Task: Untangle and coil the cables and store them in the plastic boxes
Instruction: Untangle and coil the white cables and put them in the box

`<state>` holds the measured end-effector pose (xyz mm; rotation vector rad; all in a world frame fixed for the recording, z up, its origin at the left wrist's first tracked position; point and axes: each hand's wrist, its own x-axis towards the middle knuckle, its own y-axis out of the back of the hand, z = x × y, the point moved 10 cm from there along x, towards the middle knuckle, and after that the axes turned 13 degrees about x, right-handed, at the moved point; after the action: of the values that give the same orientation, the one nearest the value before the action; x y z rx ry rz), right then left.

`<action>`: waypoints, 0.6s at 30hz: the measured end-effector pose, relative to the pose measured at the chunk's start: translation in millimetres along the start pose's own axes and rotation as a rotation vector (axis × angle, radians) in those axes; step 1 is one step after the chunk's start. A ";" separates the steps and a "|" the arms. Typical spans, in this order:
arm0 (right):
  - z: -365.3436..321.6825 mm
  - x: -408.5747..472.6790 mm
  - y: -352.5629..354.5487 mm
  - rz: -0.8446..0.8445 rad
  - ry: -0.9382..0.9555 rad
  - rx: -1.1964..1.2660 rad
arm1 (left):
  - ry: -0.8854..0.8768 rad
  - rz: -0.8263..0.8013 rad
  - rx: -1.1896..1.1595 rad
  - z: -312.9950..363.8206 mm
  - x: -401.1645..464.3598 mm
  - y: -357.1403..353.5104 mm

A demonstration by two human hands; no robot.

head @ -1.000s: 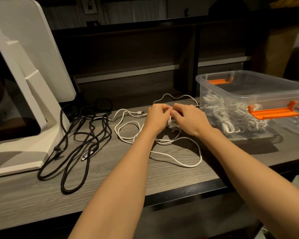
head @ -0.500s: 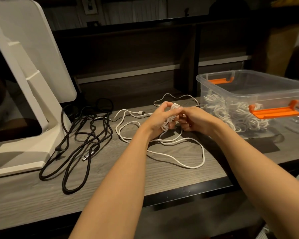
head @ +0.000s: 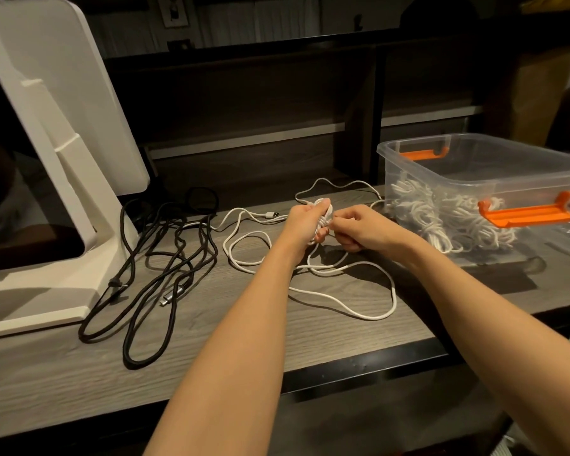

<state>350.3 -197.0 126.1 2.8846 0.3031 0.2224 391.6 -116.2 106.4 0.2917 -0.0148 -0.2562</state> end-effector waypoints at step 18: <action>-9.1 -6.1 7.8 0.065 0.103 0.211 | -0.143 -0.070 0.075 7.9 -1.6 -0.6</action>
<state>344.2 -203.9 135.9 3.1009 0.2657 0.3720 389.4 -118.5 113.8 0.3480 -0.1557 -0.3458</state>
